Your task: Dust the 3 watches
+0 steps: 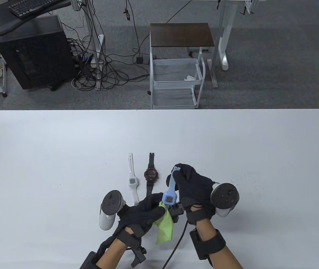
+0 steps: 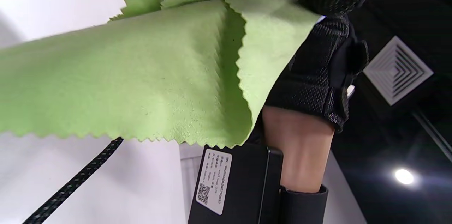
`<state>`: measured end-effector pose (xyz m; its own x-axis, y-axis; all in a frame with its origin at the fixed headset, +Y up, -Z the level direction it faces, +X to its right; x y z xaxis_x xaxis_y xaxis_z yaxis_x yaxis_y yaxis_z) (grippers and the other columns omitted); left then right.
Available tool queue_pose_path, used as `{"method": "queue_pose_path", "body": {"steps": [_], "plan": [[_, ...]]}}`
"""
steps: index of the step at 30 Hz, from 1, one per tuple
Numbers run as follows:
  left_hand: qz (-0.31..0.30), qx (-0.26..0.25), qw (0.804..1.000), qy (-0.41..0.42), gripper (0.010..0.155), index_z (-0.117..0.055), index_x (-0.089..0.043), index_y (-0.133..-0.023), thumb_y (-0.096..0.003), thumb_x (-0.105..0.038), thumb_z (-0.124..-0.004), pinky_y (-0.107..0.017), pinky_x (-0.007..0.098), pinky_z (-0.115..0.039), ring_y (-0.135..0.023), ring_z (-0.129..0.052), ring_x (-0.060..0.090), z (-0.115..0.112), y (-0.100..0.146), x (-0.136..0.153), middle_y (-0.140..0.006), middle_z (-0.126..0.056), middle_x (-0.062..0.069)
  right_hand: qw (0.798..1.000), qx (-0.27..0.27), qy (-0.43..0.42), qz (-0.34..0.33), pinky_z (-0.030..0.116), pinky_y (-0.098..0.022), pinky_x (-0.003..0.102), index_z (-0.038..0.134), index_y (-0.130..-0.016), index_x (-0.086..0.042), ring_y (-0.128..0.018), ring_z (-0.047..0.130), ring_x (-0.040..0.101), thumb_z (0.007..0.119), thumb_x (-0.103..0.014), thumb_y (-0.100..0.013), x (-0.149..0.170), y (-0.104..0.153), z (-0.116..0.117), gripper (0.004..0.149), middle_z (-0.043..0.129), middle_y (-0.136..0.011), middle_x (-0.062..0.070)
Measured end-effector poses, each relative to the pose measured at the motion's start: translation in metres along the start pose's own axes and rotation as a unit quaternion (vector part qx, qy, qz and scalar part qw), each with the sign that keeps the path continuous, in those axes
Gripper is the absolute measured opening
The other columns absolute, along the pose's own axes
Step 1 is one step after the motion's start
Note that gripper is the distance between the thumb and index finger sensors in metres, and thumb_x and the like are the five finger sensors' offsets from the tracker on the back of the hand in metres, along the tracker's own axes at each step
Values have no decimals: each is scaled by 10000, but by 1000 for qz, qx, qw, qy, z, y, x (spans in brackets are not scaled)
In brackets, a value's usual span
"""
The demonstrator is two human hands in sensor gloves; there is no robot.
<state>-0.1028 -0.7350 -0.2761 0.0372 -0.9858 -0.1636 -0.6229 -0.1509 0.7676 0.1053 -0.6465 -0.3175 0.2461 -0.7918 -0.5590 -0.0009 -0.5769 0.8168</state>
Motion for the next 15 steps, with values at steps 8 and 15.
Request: {"method": "queue_pose_path", "body": {"steps": [8,15], "plan": [[-14,-65,996,-59,532,-671,-199,-991,-578,-535,-674,-761,677,-428,-964,-779,269,8,6,-5,-943,-769,-37,999,8,-33,5,736,-466,565,881,-673,-83,-151,1070,140,808,-384,-404,0,3,5,410,1092,-363,29],[-19,-90,985,-145,531,-601,-172,-987,-570,-493,-671,-772,590,-547,-891,-904,202,14,7,-12,-903,-819,-57,999,5,-44,2,719,-474,582,879,-676,-81,-172,1071,159,808,-379,-406,-1,2,7,409,1090,-380,42]]}}
Point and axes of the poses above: the tracker on the back of each hand, its own x axis roughly to the little-finger side, its own y axis roughly from the fingertips to the wrist, z = x × y, the point moved 2 cm from there along -y, roughly from the wrist to the fingertips
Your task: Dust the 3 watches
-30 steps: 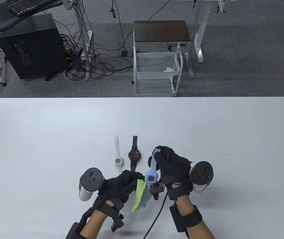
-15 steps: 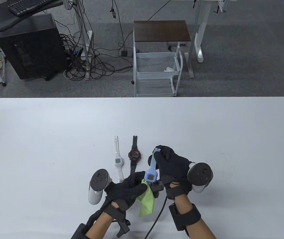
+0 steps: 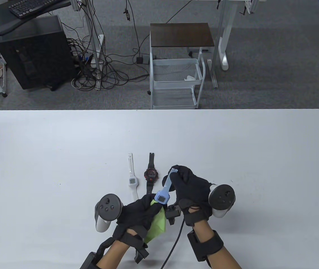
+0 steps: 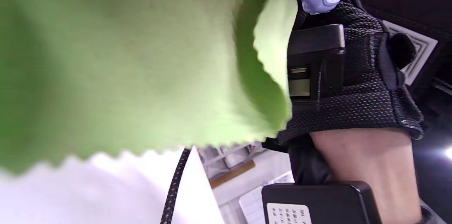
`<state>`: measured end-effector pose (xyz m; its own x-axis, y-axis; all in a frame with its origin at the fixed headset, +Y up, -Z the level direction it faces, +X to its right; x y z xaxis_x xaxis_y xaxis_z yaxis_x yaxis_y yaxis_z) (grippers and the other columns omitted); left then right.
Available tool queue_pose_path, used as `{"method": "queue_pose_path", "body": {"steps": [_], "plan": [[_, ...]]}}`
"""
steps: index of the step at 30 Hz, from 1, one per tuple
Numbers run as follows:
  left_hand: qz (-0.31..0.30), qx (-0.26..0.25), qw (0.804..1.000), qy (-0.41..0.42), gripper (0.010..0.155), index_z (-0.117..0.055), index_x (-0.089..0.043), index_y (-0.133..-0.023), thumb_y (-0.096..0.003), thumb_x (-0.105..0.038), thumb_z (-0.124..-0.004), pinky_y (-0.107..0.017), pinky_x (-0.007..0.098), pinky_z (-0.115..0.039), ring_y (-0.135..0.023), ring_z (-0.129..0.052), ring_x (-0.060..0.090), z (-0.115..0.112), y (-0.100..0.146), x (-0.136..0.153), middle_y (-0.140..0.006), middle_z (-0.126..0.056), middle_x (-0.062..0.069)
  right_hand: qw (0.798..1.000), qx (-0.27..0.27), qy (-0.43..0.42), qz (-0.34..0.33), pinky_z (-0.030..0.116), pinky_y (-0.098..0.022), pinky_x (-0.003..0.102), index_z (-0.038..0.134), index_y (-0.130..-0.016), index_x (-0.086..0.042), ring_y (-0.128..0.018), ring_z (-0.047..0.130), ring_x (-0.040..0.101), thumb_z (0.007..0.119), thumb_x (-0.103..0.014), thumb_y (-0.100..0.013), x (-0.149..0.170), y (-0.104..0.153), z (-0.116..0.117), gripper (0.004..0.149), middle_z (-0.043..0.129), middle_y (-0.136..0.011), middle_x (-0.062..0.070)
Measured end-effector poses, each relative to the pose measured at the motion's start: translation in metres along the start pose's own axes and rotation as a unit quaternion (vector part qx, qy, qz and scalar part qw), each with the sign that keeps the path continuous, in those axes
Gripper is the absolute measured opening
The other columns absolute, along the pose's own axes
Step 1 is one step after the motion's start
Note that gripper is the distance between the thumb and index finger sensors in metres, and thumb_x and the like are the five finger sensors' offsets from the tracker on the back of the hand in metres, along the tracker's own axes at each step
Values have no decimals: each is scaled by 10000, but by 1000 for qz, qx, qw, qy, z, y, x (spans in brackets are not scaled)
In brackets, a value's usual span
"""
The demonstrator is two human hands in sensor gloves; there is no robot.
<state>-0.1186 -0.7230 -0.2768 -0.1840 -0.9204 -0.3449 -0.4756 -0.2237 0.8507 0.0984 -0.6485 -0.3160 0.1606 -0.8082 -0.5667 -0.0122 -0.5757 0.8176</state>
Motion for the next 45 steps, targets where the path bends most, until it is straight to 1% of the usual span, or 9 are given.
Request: {"method": "queue_pose_path", "body": {"steps": [7,11,16,19,27,35,37,43,45], "plan": [[18,29,998,60,551,-524,-184,-1037,-585,-450,-691,-774,622,-486,-901,-820,202,2,-1,8,-909,-749,-66,1000,-4,-6,-6,715,-478,586,880,-677,-87,-180,1070,164,807,-383,-405,-1,0,2,408,1090,-386,38],[27,2,998,57,534,-686,-144,-980,-568,-484,-685,-731,563,-633,-635,-981,163,5,1,10,-682,-910,-97,1000,-4,-21,-5,714,-478,587,881,-677,-88,-184,1069,171,809,-381,-405,-1,0,3,407,1089,-389,45],[19,-3,999,41,519,-767,-139,-908,-561,-516,-684,-710,556,-671,-543,-1029,157,8,1,10,-598,-962,-100,1000,2,-26,-5,711,-479,590,883,-676,-90,-191,1068,178,810,-380,-404,-2,0,1,404,1089,-394,50],[18,-4,1000,3,510,-756,-152,-914,-562,-511,-667,-726,558,-657,-625,-1041,158,11,1,9,-661,-968,-108,1000,-1,-25,-8,709,-479,593,885,-675,-92,-195,1068,184,812,-380,-403,-2,0,2,403,1090,-397,53],[28,26,999,17,510,-639,-194,-1015,-574,-444,-704,-753,576,-602,-871,-935,190,11,-2,15,-879,-881,-86,1000,-3,-22,-11,709,-479,594,887,-674,-97,-199,1068,186,812,-383,-403,-1,0,3,401,1090,-399,49],[36,17,999,32,491,-786,-177,-889,-560,-534,-715,-699,548,-673,-595,-1049,146,17,0,21,-635,-986,-112,999,-1,-32,-9,712,-478,591,885,-677,-97,-204,1068,188,811,-382,-404,-1,0,3,401,1089,-403,52],[35,21,999,24,492,-763,-173,-905,-565,-524,-699,-705,554,-663,-616,-1038,141,16,0,19,-653,-966,-118,1000,-1,-30,-9,711,-479,592,885,-678,-99,-206,1067,190,811,-382,-405,-1,0,2,400,1088,-405,53],[43,49,998,0,498,-593,-216,-1020,-588,-437,-705,-758,602,-552,-866,-888,184,12,-2,18,-866,-833,-109,999,4,-33,-6,711,-478,593,887,-677,-101,-209,1065,192,812,-384,-405,-1,0,1,400,1088,-405,53],[43,48,998,9,496,-588,-222,-1022,-589,-436,-703,-758,606,-545,-860,-882,186,12,-1,20,-863,-828,-107,999,3,-33,-7,711,-479,592,885,-679,-102,-210,1065,191,810,-385,-407,-1,0,1,400,1087,-408,51]]}}
Point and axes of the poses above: the tracker on the back of each hand, its own x axis roughly to the little-finger side, its own y axis roughly from the fingertips to the wrist, z = x × y, the point moved 2 cm from there along -y, roughly from the wrist to the fingertips
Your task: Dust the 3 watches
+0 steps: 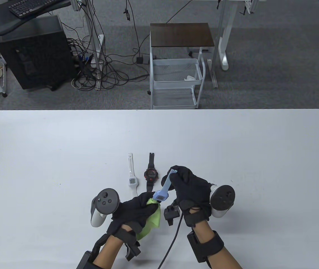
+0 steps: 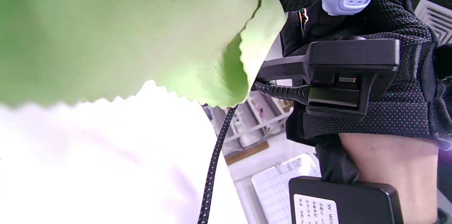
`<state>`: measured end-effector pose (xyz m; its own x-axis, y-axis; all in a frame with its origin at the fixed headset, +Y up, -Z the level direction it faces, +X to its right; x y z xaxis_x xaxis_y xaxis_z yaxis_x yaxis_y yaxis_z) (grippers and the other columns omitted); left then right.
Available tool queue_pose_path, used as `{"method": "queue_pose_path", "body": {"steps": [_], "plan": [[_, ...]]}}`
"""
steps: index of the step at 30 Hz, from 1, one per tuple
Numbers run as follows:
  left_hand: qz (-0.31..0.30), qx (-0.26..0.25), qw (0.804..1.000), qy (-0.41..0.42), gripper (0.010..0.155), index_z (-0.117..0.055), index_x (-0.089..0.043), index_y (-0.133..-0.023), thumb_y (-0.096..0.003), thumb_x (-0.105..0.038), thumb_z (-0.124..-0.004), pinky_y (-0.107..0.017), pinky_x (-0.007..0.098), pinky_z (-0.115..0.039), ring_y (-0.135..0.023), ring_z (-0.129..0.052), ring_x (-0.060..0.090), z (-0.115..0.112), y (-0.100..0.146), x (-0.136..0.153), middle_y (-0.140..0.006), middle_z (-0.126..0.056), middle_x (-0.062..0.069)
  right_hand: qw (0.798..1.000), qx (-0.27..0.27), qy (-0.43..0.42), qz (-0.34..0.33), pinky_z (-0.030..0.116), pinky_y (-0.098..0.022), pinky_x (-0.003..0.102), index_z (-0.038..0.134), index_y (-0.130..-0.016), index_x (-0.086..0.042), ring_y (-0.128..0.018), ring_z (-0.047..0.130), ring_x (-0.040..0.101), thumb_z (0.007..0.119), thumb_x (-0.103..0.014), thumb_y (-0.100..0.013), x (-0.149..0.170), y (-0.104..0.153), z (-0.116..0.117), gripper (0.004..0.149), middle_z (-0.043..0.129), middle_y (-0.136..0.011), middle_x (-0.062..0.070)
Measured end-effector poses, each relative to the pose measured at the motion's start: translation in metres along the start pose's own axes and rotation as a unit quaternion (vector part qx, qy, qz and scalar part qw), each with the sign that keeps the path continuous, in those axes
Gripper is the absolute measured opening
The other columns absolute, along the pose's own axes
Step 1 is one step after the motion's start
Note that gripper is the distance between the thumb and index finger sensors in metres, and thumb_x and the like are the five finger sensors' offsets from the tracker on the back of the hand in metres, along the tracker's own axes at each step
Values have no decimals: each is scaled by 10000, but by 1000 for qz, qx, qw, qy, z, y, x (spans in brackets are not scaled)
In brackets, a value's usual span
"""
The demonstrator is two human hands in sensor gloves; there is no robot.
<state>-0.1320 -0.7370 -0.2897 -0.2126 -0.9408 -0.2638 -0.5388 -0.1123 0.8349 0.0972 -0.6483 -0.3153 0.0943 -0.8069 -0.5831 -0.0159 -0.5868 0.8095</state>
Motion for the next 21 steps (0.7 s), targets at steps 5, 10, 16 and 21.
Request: {"method": "queue_pose_path", "body": {"steps": [5,10,16,21], "plan": [[7,-11,999,29,485,-704,-191,-954,-578,-498,-692,-714,579,-624,-653,-984,159,2,1,6,-677,-919,-109,1000,7,-8,0,710,-479,593,884,-682,-105,-215,1064,194,808,-386,-409,-1,0,-2,399,1086,-411,52],[1,-4,1000,17,487,-716,-177,-948,-582,-494,-665,-708,573,-640,-668,-1012,163,-2,0,3,-689,-944,-110,1000,12,-9,-2,708,-480,595,886,-679,-104,-215,1062,198,809,-385,-408,-2,-1,-4,398,1086,-411,56],[4,-4,1000,-17,487,-638,-231,-1009,-583,-459,-702,-747,591,-579,-821,-941,172,0,0,1,-828,-884,-110,1000,15,-11,-5,707,-483,595,887,-679,-105,-217,1061,201,810,-385,-407,-2,-2,-6,398,1085,-412,56],[13,-28,999,9,483,-737,-225,-939,-564,-529,-720,-718,562,-637,-658,-1019,137,4,2,7,-675,-951,-133,999,26,-19,-9,706,-483,596,885,-682,-104,-223,1060,204,809,-383,-409,-4,-3,-10,398,1084,-418,58]]}}
Point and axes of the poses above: the tracker on the back of each hand, its own x axis roughly to the little-finger side, its own y axis roughly from the fingertips to the wrist, z = x × y, the point moved 2 cm from there along -y, roughly from the wrist to the fingertips
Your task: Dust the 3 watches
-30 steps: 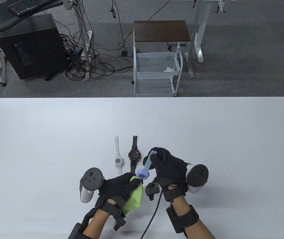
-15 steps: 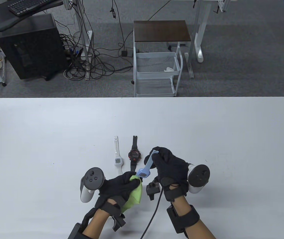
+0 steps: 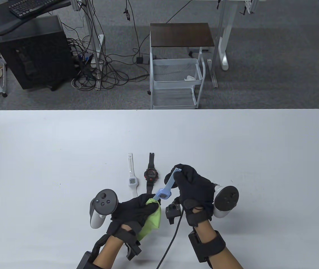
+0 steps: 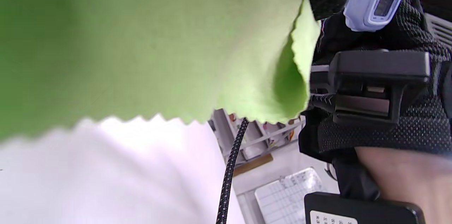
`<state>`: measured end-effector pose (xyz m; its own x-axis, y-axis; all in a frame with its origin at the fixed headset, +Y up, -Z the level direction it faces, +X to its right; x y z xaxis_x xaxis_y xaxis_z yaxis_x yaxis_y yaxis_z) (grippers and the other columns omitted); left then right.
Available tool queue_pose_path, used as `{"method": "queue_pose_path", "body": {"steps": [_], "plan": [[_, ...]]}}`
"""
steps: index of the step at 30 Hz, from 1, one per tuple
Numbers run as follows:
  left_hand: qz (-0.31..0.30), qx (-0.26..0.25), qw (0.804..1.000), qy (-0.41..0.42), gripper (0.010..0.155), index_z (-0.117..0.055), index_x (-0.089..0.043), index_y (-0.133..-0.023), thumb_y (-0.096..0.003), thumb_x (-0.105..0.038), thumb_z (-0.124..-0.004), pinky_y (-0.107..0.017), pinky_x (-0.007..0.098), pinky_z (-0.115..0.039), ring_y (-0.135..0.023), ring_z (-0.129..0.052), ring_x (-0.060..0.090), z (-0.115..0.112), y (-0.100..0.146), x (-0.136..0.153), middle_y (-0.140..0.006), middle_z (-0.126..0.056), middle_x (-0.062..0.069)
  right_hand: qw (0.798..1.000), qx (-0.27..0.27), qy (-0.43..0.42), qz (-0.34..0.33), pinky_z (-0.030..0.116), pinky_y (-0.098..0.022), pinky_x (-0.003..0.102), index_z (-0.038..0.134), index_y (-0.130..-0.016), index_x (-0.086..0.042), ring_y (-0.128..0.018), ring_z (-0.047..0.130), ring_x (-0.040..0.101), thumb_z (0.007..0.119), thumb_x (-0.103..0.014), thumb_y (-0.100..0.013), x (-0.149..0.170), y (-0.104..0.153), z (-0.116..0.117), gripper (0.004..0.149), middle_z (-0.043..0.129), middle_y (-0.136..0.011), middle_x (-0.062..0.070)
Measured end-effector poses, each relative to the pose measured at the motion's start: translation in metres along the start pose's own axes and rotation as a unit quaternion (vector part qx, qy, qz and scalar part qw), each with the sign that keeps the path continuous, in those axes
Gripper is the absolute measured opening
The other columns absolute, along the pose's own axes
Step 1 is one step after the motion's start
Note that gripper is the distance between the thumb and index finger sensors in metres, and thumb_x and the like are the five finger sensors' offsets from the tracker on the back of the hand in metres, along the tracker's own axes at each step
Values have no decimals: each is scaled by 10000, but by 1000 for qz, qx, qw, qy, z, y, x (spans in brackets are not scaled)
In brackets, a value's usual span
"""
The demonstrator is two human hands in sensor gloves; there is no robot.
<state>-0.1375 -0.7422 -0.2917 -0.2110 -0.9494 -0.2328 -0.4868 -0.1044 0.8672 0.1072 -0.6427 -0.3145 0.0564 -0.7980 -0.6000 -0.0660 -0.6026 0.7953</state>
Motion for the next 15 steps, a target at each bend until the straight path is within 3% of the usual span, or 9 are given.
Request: {"method": "queue_pose_path", "body": {"steps": [5,12,15], "plan": [[1,2,1000,5,485,-764,-212,-917,-566,-541,-709,-706,561,-654,-636,-1038,139,-2,0,-1,-650,-969,-129,1000,4,-3,-1,704,-486,596,884,-683,-107,-227,1059,206,809,-384,-410,0,-1,-2,396,1082,-422,60],[6,7,999,-41,486,-658,-209,-1003,-584,-445,-718,-743,590,-589,-844,-949,192,-3,0,-5,-858,-897,-85,1000,8,-7,-3,702,-486,597,886,-683,-111,-236,1054,213,809,-386,-410,0,0,-3,396,1081,-423,62],[15,2,999,-35,477,-670,-220,-985,-578,-464,-718,-738,591,-589,-776,-962,172,-1,1,-1,-798,-900,-103,1000,15,-11,-3,703,-487,596,883,-687,-115,-238,1054,206,805,-390,-413,0,0,-4,396,1079,-426,55]]}}
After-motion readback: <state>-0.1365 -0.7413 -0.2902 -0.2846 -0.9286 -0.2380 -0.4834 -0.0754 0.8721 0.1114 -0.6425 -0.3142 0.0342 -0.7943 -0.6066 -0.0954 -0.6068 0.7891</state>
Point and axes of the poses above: the tracker on the back of each hand, its own x axis roughly to the little-finger side, its own y axis roughly from the fingertips to the wrist, z = x × y, the point moved 2 cm from there along -y, roughly from the wrist to the fingertips
